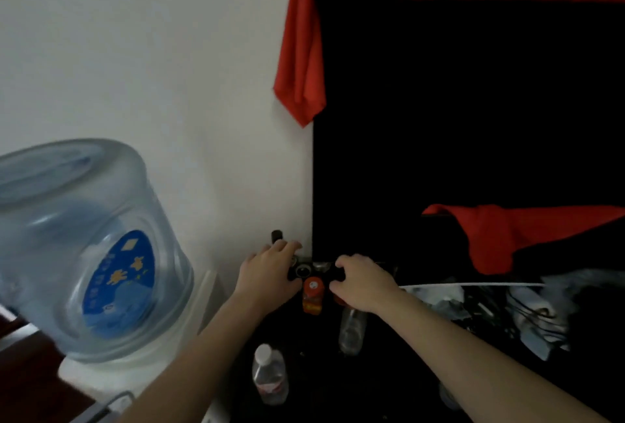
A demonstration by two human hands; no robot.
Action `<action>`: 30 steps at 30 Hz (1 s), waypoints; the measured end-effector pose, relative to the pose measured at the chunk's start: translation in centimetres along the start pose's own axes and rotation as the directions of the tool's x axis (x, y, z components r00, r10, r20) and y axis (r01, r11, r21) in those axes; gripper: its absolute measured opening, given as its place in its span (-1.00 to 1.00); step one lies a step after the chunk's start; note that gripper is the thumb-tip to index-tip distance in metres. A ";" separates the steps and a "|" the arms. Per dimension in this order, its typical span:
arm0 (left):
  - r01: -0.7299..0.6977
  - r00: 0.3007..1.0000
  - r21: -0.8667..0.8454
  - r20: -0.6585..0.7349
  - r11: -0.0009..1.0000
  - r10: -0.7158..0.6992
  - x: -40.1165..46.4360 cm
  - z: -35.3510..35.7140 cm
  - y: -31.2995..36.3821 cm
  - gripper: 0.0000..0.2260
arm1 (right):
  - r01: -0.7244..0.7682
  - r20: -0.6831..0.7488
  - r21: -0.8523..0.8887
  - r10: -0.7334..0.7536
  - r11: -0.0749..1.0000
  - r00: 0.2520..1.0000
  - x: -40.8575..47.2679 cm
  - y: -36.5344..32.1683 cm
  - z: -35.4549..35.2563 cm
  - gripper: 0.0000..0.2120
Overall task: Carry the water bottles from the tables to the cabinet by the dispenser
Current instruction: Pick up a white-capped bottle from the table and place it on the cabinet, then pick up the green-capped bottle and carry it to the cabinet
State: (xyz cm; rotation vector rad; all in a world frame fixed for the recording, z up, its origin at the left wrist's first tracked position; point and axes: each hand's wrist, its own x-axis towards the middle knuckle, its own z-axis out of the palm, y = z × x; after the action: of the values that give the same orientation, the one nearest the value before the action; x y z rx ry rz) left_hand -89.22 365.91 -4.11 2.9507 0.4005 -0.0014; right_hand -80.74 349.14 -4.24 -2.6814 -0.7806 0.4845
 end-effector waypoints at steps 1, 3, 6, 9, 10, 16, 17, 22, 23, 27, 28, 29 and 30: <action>-0.026 1.000 0.011 -0.017 1.000 0.026 0.4 -0.4 1.6 -0.41 | 0.014 -0.037 -0.092 -0.017 0.996 0.999 -0.5 0.6 -1.1 -0.48; -0.086 0.995 0.047 -0.044 0.995 0.088 1.1 -0.8 4.4 -0.41 | 0.000 -0.106 -0.218 -0.024 0.976 0.994 -1.7 2.0 -3.1 -0.44; -0.188 0.980 0.082 -0.052 0.979 0.192 1.7 -1.0 7.9 -0.38 | -0.108 -0.203 -0.250 0.057 0.962 0.978 -3.5 4.3 -5.1 -0.45; -0.290 0.955 0.122 -0.027 0.949 0.295 2.0 -1.0 10.6 -0.36 | -0.230 -0.278 -0.222 0.165 0.948 0.946 -5.9 6.6 -5.9 -0.48; -0.321 0.946 0.132 -0.012 0.938 0.325 2.0 -0.9 11.4 -0.36 | -0.266 -0.298 -0.206 0.198 0.942 0.934 -6.9 7.3 -6.1 -0.48; -0.483 0.876 0.129 0.058 0.866 0.480 0.8 -0.6 15.1 -0.34 | -0.494 -0.352 -0.124 0.428 0.860 0.833 -12.4 9.9 -6.1 -0.44; -0.502 0.865 0.136 0.061 0.854 0.499 0.5 -0.6 15.6 -0.34 | -0.535 -0.364 -0.109 0.468 0.837 0.806 -13.2 10.2 -6.0 -0.43; -0.616 0.786 0.182 0.086 0.767 0.612 -0.6 -0.6 17.8 -0.33 | -0.667 -0.395 -0.019 0.607 0.745 0.689 -17.9 10.7 -4.8 -0.35; -0.635 0.771 0.183 0.084 0.751 0.631 -0.8 -0.7 18.3 -0.33 | -0.685 -0.395 -0.002 0.629 0.729 0.670 -19.0 10.7 -4.5 -0.35; -0.699 0.714 0.117 0.074 0.705 0.696 -2.5 -0.6 20.8 -0.34 | -0.751 -0.382 0.014 0.698 0.660 0.606 -23.5 10.7 -4.1 -0.32; -0.715 0.699 0.096 0.074 0.692 0.712 -3.3 -0.4 21.6 -0.35 | -0.768 -0.384 0.014 0.713 0.640 0.587 -24.8 10.7 -4.1 -0.31; -0.735 0.678 0.080 0.080 0.674 0.730 -4.1 -0.4 22.4 -0.35 | -0.785 -0.387 0.018 0.728 0.619 0.565 -26.2 10.8 -4.1 -0.31; -0.754 0.657 0.071 0.091 0.653 0.748 -5.0 -0.3 23.3 -0.35 | -0.800 -0.392 0.027 0.743 0.599 0.543 -27.5 10.9 -4.1 -0.31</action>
State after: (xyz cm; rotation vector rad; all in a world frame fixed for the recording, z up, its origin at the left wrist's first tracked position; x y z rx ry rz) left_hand -87.84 342.50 0.07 2.9554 -0.8910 0.0003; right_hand -95.97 324.11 1.74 -3.0112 0.5811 0.0654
